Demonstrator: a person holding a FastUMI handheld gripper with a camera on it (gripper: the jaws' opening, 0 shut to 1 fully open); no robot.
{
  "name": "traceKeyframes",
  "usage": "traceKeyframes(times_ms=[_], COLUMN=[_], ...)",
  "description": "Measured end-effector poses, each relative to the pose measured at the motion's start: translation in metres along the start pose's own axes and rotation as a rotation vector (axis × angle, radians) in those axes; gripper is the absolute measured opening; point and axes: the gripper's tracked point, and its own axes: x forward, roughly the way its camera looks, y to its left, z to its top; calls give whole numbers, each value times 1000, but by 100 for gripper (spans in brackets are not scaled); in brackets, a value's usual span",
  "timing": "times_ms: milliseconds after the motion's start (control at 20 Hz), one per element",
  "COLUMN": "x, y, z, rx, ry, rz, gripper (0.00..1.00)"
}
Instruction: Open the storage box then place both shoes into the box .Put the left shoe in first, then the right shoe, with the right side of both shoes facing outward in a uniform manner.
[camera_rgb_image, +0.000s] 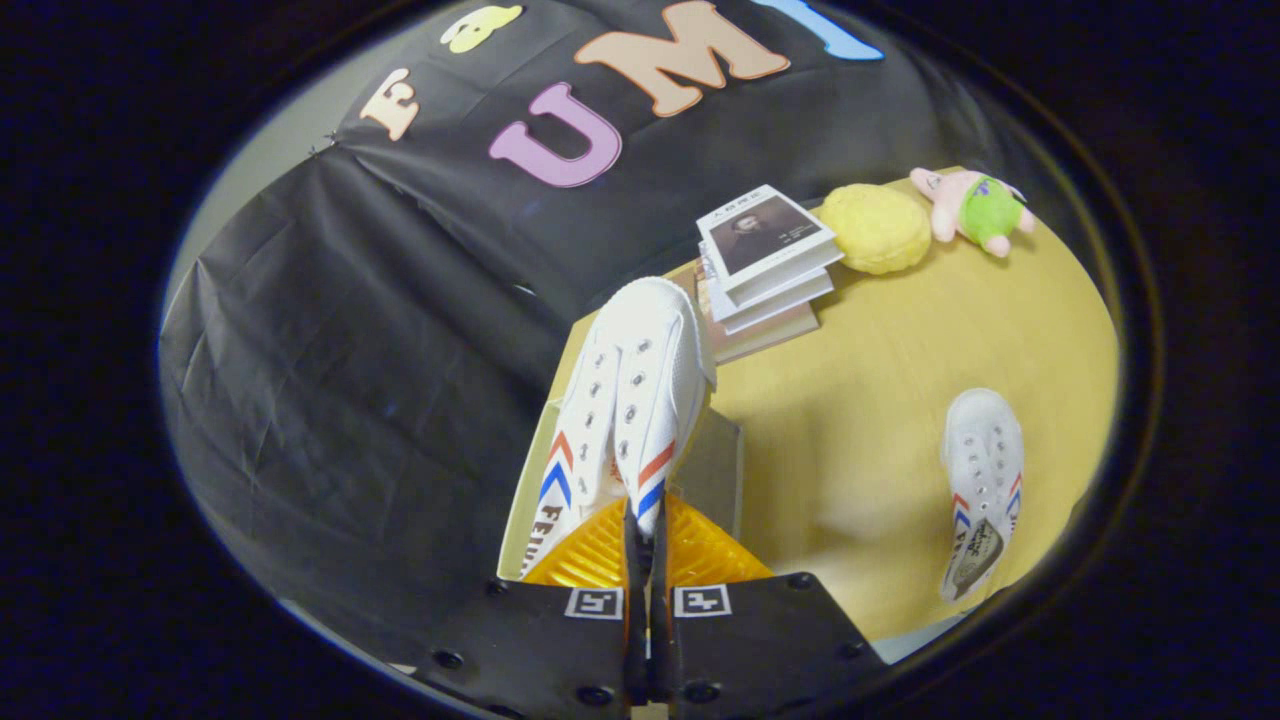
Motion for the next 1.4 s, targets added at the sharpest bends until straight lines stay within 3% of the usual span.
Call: traceKeyframes(times_ms=[550,1400], x=[65,137], y=[53,58], z=[-44,-99], rx=[-40,-43], ry=[97,221], rz=[-5,-111], gripper=[5,5])
